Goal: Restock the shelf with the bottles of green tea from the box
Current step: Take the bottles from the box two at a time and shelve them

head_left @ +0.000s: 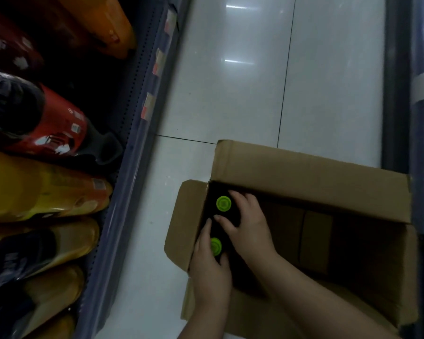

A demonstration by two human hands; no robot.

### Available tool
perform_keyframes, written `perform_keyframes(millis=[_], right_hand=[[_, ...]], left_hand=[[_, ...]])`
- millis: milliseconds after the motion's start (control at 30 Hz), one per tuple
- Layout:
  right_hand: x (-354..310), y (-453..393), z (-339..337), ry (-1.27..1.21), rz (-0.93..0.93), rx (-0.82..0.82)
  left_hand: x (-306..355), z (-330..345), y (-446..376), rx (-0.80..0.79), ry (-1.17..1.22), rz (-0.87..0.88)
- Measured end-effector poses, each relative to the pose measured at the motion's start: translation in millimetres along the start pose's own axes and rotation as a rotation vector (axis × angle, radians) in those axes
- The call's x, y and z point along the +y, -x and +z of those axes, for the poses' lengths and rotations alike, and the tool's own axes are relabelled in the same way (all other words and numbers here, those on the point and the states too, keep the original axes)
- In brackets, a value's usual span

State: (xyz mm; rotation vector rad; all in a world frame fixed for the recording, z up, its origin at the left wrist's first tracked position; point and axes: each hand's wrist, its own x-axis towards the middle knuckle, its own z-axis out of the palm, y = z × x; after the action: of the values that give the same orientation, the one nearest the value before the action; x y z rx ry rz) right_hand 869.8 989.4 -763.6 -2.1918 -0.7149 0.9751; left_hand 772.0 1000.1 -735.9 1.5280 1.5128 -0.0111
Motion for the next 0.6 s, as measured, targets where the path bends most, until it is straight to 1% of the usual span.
perform_keyframes(millis=[100,200,267,333,433,533,600], right_hand=[[7,-6,5,-0.038,0.025,0.024],[8,-3,4,-0.093,-0.008,0.055],[7,6,-4,-0.144,-0.020,0.110],[4,18,-19,-0.190,-0.041,0.177],[-6,41,-54,-0.267,-0.083,0.215],[-20,69,-92,-0.296,-0.128,0.269],[-28,88,-118,-0.288,-0.140,0.344]], left_hand=[[1,5,-1,0.076,0.016,0.005],[-3,5,2,0.090,0.030,0.020],[-2,0,7,0.091,0.048,0.021],[2,-9,14,0.089,0.029,0.037],[18,-27,27,0.080,-0.008,0.122],[45,-46,42,0.062,0.070,0.213],[67,-58,54,0.026,0.122,0.272]])
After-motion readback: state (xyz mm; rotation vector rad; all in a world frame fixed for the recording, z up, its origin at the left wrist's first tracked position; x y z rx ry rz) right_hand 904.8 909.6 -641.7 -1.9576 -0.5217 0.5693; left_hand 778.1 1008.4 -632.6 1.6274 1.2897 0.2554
